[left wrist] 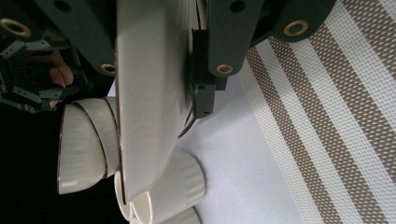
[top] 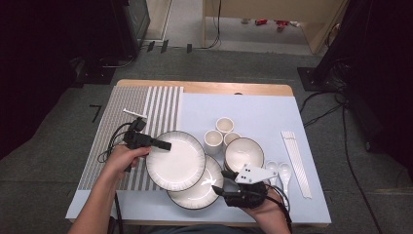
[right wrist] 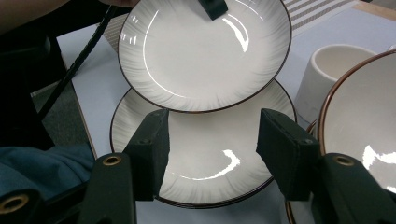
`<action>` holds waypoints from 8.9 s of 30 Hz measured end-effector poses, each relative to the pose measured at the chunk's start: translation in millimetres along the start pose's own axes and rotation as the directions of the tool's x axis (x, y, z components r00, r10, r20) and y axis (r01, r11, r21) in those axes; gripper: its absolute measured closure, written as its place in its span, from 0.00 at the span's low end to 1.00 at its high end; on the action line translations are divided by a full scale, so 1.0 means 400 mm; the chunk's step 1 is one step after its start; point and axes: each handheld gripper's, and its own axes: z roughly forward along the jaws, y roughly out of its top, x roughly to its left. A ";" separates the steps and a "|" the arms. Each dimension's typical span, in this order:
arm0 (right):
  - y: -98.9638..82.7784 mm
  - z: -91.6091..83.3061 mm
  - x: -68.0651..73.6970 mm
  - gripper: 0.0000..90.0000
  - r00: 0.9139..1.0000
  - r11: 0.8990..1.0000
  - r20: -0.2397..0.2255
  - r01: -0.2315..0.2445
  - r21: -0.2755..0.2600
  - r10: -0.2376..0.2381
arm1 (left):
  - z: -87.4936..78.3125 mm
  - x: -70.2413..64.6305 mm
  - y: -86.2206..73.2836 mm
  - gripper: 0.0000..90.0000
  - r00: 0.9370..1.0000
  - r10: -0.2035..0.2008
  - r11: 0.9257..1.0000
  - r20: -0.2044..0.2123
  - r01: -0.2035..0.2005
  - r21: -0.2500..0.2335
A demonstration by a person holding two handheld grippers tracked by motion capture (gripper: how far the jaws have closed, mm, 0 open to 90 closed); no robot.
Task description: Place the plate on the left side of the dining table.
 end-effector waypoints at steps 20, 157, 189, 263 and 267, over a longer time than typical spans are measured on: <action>0.030 -0.025 -0.028 0.48 1.000 1.000 0.026 0.004 -0.020 -0.003 | -0.033 0.016 0.022 0.86 1.000 -0.001 0.999 -0.010 0.001 -0.045; 0.016 0.048 0.013 0.52 0.994 0.999 -0.100 0.045 0.004 -0.045 | -0.274 0.215 0.085 0.90 0.981 -0.127 0.912 -0.145 0.058 -0.405; -0.027 0.078 0.011 0.52 0.997 0.999 -0.075 0.019 0.028 -0.017 | -0.274 0.263 0.098 0.90 0.968 -0.160 0.892 -0.194 0.058 -0.448; -0.054 0.118 0.009 0.52 0.996 0.998 -0.090 0.032 0.047 -0.028 | -0.284 0.320 0.062 0.88 0.909 -0.189 0.909 -0.372 0.018 -0.417; -0.054 0.118 0.006 0.52 0.996 0.998 -0.090 0.032 0.046 -0.028 | -0.279 0.322 0.061 0.87 0.895 -0.184 0.916 -0.407 0.006 -0.402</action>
